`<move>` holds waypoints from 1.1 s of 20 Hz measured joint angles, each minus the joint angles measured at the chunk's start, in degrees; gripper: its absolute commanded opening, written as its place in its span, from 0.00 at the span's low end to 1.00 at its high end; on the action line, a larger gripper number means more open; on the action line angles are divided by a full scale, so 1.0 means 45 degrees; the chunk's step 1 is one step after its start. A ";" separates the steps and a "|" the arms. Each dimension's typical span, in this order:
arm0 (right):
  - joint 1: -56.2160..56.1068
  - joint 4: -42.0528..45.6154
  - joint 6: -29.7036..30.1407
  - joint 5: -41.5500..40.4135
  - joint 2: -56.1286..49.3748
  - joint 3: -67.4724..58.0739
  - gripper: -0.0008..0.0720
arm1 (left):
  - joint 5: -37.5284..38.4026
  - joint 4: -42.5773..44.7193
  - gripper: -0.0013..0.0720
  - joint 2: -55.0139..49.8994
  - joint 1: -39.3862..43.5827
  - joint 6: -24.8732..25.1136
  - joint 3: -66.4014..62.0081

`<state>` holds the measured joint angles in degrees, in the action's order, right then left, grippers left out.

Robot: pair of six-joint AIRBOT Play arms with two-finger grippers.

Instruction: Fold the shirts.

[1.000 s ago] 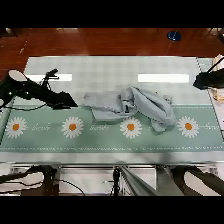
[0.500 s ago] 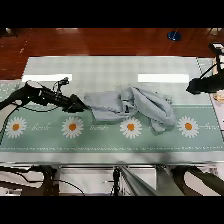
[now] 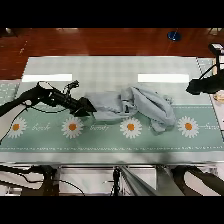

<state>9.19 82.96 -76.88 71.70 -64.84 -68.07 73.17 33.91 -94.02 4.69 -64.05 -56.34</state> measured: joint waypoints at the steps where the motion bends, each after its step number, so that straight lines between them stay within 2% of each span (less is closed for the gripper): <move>1: 0.0000 0.0005 0.0000 0.0000 -0.0005 0.0000 0.63 | -0.0058 0.0005 0.94 -0.0019 0.0151 -0.0141 0.0000; 5: 0.0000 0.0019 0.0000 0.0005 0.0000 0.0000 0.63 | -0.0301 -0.0068 0.93 -0.0257 0.0942 -0.0695 -0.0019; 6: 0.0000 0.0024 0.0000 0.0005 0.0000 0.0000 0.63 | -0.0355 -0.0083 0.82 -0.0330 0.1127 -0.0835 -0.0024; 7: 0.0000 0.0024 0.0000 0.0010 0.0000 0.0000 0.63 | -0.0573 -0.0078 0.61 -0.0403 0.1321 -0.1044 -0.0024; 8: 0.0000 0.0024 0.0000 0.0019 0.0000 0.0000 0.63 | -0.0913 -0.0058 0.34 -0.0461 0.1496 -0.1185 -0.0024; 9: 0.0000 0.0029 0.0000 0.0034 0.0000 0.0000 0.63 | -0.1263 0.0005 0.13 -0.0505 0.1617 -0.1302 -0.0039; 10: 0.0000 0.0029 0.0000 0.0073 0.0000 0.0000 0.63 | -0.1554 -0.0146 0.06 -0.0534 0.1715 -0.1365 -0.0107; 11: 0.0000 0.0068 -0.0005 0.0112 0.0000 0.0000 0.67 | -0.1588 -0.0277 0.06 -0.0534 0.1778 -0.1379 -0.0214; 12: 0.0015 0.0257 -0.0073 0.0185 -0.0015 0.0000 0.78 | -0.1627 -0.0321 0.06 -0.0554 0.1826 -0.1321 -0.0359; 13: 0.0073 0.0529 -0.0165 0.0296 -0.0068 0.0000 0.80 | -0.1588 -0.0408 0.06 -0.0554 0.1855 -0.1229 -0.0525; 15: 0.0495 0.0855 -0.0282 0.0607 -0.0238 0.0087 0.80 | -0.1370 -0.0486 0.06 -0.0544 0.1875 -0.1064 -0.0845; 17: 0.1379 0.0393 -0.0321 0.0869 -0.0471 0.0534 0.81 | -0.1146 -0.0559 0.06 -0.0520 0.1875 -0.0942 -0.1073; 22: 0.3356 -0.2905 0.1205 0.1146 -0.0845 0.2968 0.81 | -0.0607 -0.0563 0.06 -0.0481 0.1880 -0.0670 -0.1277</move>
<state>24.29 69.89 -71.46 76.86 -68.64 -54.72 70.43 31.38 -96.18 13.15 -67.07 -62.08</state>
